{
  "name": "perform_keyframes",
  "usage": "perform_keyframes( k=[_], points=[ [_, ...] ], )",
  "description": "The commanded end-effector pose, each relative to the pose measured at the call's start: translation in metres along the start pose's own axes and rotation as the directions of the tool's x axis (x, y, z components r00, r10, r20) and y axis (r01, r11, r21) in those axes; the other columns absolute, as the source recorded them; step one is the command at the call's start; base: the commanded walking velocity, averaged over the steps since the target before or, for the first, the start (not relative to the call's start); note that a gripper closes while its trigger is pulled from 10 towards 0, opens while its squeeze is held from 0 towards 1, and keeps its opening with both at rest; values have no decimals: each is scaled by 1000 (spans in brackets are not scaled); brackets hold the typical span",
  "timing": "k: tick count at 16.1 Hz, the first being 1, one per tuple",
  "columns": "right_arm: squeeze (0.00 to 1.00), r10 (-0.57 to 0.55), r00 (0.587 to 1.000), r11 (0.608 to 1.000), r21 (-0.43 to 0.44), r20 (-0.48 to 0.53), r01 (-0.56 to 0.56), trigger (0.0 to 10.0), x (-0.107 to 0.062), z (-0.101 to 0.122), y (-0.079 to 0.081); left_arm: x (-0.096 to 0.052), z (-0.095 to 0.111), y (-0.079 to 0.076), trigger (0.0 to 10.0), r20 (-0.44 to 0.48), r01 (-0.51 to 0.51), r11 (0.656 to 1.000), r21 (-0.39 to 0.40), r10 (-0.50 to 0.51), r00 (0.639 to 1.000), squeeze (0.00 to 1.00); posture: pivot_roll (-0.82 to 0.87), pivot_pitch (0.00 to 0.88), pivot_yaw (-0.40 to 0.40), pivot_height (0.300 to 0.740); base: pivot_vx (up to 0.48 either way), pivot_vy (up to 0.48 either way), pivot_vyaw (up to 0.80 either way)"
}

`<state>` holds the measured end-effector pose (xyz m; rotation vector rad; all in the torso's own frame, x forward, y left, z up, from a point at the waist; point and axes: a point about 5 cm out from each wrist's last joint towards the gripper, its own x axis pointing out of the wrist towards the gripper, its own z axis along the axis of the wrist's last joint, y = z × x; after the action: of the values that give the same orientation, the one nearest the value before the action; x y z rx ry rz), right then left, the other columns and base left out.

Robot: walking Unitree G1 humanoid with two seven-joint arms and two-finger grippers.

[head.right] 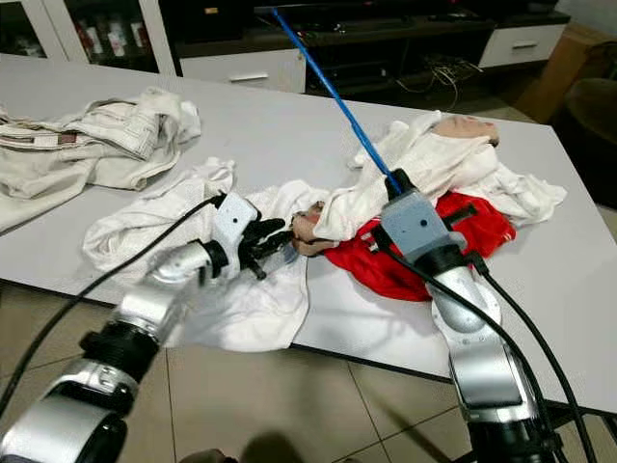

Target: Hang hanger

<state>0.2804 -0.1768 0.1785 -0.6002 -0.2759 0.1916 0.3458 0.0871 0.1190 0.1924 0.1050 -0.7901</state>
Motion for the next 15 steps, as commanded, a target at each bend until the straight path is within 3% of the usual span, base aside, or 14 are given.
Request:
perform_keyframes(
  k=[1, 3, 8, 15],
  points=[
    [0, -21, 1000, 1000, -2, 8, 21, 10000, 1, 2, -5, -2, -1, 3, 10000, 23, -55, 998, -25, 56, 998, 0, -12, 14, 22, 723, 0, 0, 0],
    [0, -26, 1000, 1000, -4, 14, 26, 10000, 4, 4, -6, -2, -2, 2, 10000, 31, -69, 997, -35, 70, 997, 0, -8, 12, 18, 723, 0, 0, 0],
    [0, -31, 999, 999, -10, 15, 31, 10000, 5, 4, -9, -1, -3, 1, 10000, 31, -82, 996, -20, 83, 996, 0, -10, 6, 17, 723, 0, -433, 0],
    [0, -34, 999, 999, -16, 10, 34, 10000, 3, 3, -10, 1, -1, 3, 10000, 24, -82, 997, -1, 82, 996, 0, -19, 3, 22, 723, 0, 0, 0]
  ],
)
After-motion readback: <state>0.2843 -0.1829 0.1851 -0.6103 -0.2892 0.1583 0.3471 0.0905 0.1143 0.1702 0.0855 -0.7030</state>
